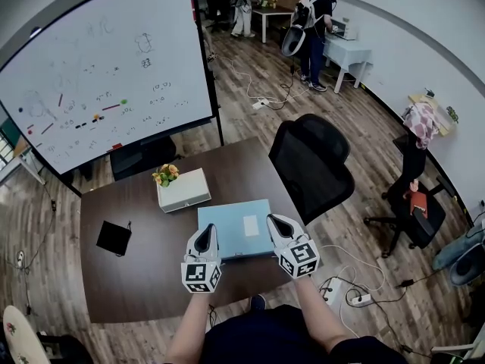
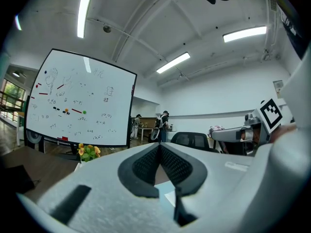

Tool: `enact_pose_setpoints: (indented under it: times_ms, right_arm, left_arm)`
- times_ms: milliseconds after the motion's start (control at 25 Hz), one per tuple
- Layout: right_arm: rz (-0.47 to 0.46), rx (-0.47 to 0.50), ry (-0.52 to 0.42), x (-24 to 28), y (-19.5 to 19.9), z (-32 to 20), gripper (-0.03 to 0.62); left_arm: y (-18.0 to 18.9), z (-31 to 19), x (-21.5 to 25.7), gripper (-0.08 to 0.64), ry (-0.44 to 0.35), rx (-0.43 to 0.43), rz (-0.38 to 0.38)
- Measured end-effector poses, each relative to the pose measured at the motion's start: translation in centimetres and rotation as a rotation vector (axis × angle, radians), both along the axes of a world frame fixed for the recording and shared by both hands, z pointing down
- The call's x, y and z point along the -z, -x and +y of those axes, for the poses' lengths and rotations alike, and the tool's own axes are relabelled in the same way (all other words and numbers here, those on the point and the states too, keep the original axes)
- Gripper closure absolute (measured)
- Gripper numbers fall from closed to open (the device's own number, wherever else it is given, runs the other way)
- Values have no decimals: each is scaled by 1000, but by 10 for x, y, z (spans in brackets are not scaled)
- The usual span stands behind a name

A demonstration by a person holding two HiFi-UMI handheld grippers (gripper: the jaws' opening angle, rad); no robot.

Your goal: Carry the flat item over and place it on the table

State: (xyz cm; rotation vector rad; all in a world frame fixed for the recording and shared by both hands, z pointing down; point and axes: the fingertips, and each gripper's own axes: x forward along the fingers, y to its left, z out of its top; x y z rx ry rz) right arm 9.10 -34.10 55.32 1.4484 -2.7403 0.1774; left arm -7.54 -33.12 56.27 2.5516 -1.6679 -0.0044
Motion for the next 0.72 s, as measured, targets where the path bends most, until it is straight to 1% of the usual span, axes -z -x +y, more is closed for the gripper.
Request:
enact_pose_setpoints:
  times_ms: [400,560,720]
  right_arm:
    - [3,39,-13,3,9,-1,583]
    - [3,22,1,1,6,-5,583]
    - [-3,13,13,-5,4,-8,583]
  left_arm:
    - [8,1,-2,563,13,33,16]
    - [6,0,1,563,7,24,22]
    - [6,-1,-6,563,18,22,23]
